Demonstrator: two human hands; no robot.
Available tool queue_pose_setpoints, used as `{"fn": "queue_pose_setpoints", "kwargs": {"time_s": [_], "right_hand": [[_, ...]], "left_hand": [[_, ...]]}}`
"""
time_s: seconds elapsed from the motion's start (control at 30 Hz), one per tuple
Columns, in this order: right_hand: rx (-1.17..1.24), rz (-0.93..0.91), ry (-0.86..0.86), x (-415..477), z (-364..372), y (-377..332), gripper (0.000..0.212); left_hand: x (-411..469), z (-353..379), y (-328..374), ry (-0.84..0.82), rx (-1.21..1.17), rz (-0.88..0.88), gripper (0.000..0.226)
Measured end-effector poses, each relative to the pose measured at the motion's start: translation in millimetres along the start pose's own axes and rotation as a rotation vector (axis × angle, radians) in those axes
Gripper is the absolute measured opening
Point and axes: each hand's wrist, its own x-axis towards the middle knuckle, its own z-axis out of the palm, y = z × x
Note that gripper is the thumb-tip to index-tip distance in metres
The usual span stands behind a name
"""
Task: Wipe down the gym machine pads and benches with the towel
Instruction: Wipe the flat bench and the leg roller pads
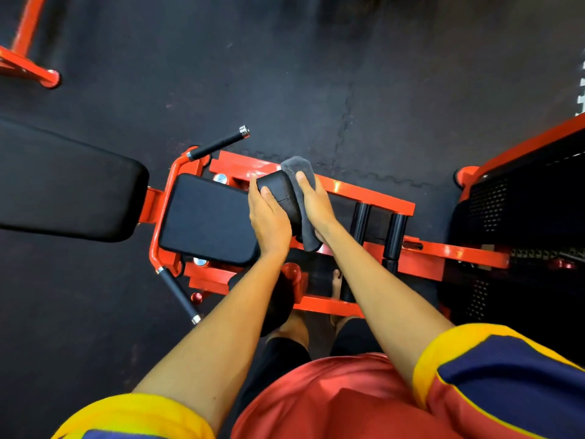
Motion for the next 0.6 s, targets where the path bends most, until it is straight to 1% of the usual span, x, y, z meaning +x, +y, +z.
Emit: {"fn": "queue_pose_setpoints", "kwargs": {"time_s": [0.03, 0.13, 0.2, 0.23, 0.27, 0.37, 0.43, 0.5, 0.6], "right_hand": [[-0.029, -0.04, 0.02, -16.3, -0.2, -6.8, 0.08], [-0.076, -0.25, 0.085, -56.4, -4.3, -4.7, 0.057], [-0.071, -0.335, 0.144, -69.4, -3.1, 8.0, 0.053], [-0.053, -0.324, 0.186, -68.4, -0.8, 17.4, 0.054], [-0.018, -0.261, 0.224, -65.7, 1.0, 26.5, 0.055], [0.171, 0.08, 0.298, -52.4, 7.2, 40.0, 0.059], [0.248, 0.182, 0.341, -48.8, 10.7, 39.4, 0.062], [0.243, 0.168, 0.409, -54.8, 18.5, 30.1, 0.063], [0.112, 0.021, 0.503, -76.6, 26.4, 19.3, 0.06]], "left_hand": [[-5.6, 1.0, 0.7, 0.017, -0.014, -0.019, 0.047], [-15.8, 0.5, -0.1, -0.001, -0.038, -0.068, 0.05], [-14.6, -4.3, -2.3, -0.029, -0.029, -0.091, 0.05], [-12.0, -7.5, -4.1, -0.045, -0.025, -0.085, 0.05], [-9.4, -12.2, -5.5, -0.065, -0.024, -0.072, 0.049], [0.6, -26.3, -9.4, -0.14, -0.015, -0.049, 0.034], [2.8, -32.9, -11.6, -0.164, 0.005, -0.027, 0.027], [3.1, -35.3, -10.9, -0.173, 0.026, 0.012, 0.029], [-0.2, -36.3, -13.5, -0.169, 0.054, 0.061, 0.04]]}}
